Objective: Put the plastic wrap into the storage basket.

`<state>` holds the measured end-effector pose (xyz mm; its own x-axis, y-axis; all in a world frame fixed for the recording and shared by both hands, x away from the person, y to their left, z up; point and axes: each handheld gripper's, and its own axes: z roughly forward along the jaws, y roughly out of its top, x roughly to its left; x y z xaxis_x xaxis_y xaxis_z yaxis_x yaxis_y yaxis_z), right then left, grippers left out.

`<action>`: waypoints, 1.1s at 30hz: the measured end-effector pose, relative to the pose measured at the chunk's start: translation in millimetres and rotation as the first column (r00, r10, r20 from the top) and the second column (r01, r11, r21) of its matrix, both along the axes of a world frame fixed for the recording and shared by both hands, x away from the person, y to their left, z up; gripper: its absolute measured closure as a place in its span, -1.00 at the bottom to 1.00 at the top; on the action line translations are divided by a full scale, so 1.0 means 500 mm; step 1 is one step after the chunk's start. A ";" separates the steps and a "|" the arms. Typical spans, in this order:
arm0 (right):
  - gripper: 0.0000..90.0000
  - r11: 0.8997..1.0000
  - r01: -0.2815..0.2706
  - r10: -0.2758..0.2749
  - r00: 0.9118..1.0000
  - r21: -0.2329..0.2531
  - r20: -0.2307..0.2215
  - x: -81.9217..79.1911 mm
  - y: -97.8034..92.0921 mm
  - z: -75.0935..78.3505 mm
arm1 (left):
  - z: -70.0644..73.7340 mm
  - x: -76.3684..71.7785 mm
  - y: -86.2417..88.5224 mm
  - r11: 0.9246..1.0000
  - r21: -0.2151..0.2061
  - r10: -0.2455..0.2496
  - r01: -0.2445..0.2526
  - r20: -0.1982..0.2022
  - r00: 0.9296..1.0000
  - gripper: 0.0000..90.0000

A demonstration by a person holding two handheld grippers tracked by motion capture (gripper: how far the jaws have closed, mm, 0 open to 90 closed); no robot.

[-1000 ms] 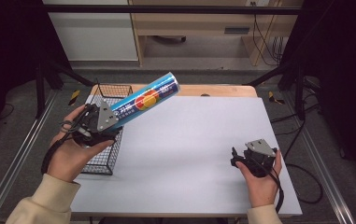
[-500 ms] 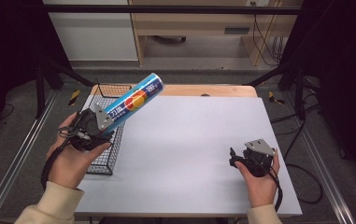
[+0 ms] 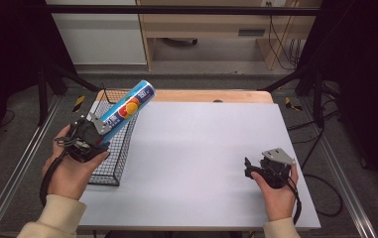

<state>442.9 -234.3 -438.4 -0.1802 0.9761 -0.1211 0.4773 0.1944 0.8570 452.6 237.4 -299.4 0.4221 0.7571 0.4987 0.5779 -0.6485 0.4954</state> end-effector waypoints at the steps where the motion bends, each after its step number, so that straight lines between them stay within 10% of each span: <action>1: -0.82 1.000 0.001 -0.001 1.000 0.000 -0.001 0.000 -0.001 0.000 | -0.003 0.000 0.002 1.000 0.003 0.004 -0.004 -0.005 1.000 -0.32; 23: -0.82 1.000 -0.011 0.011 1.000 0.019 -0.015 0.003 -0.001 -0.003 | -0.051 0.015 0.017 0.992 0.082 0.105 -0.097 -0.096 0.990 -0.32; 33: -0.82 1.000 -0.018 0.018 1.000 0.023 -0.022 0.003 -0.001 -0.003 | -0.070 0.033 0.028 0.982 0.095 0.176 -0.162 -0.156 0.972 -0.31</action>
